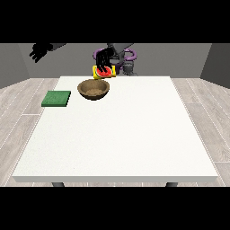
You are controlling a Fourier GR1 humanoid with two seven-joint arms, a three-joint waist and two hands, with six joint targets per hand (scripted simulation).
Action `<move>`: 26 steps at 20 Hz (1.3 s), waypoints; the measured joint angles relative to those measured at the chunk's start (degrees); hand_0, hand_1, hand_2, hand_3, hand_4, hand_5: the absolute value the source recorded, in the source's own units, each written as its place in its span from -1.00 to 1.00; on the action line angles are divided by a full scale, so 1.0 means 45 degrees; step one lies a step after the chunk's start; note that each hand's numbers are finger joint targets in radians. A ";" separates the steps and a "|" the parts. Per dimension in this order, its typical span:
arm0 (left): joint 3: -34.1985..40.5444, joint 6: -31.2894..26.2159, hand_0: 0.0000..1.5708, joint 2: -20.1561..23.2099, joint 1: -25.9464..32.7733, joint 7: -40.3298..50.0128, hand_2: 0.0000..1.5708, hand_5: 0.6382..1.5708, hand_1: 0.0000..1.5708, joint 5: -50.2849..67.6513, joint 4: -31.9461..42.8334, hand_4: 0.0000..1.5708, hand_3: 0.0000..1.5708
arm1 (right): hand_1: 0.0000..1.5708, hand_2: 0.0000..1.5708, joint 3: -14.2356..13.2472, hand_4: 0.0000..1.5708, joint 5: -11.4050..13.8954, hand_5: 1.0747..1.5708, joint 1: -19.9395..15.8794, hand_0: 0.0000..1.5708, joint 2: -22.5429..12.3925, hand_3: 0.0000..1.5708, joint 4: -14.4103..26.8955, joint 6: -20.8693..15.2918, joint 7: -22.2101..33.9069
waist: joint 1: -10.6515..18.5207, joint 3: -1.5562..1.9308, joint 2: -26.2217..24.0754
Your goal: Pick the cup and pour the ball into the bowl, then pick the bowl and place it on the pad
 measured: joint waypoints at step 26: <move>1.1589 -0.0690 -1.00 0.3025 0.2556 -0.5182 -1.00 0.98 -1.00 1.3332 -0.6124 0.34 -1.00 | -1.00 -1.00 0.0545 -0.07 0.0993 0.98 0.1839 -1.00 0.1940 -1.00 -0.0555 -0.2275 -0.0165 | 0.2973 -0.0105 -0.0532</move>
